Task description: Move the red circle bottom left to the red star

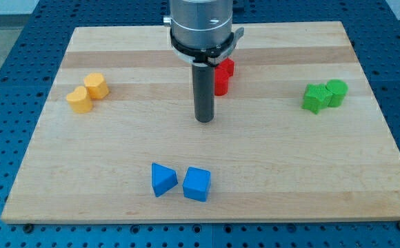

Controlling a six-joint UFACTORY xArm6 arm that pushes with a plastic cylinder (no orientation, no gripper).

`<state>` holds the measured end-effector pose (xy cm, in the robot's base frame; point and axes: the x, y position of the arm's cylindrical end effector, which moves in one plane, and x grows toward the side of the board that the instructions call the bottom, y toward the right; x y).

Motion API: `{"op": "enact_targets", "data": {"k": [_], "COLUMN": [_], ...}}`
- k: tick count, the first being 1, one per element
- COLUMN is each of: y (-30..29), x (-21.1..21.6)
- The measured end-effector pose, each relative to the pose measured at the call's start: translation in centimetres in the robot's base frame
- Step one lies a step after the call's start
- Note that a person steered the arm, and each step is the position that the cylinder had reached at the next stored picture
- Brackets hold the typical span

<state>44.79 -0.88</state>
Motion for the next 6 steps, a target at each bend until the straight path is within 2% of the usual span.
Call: {"op": "enact_targets", "data": {"k": [2, 6], "y": [3.4, 3.0], "x": [-5.9, -11.6]}}
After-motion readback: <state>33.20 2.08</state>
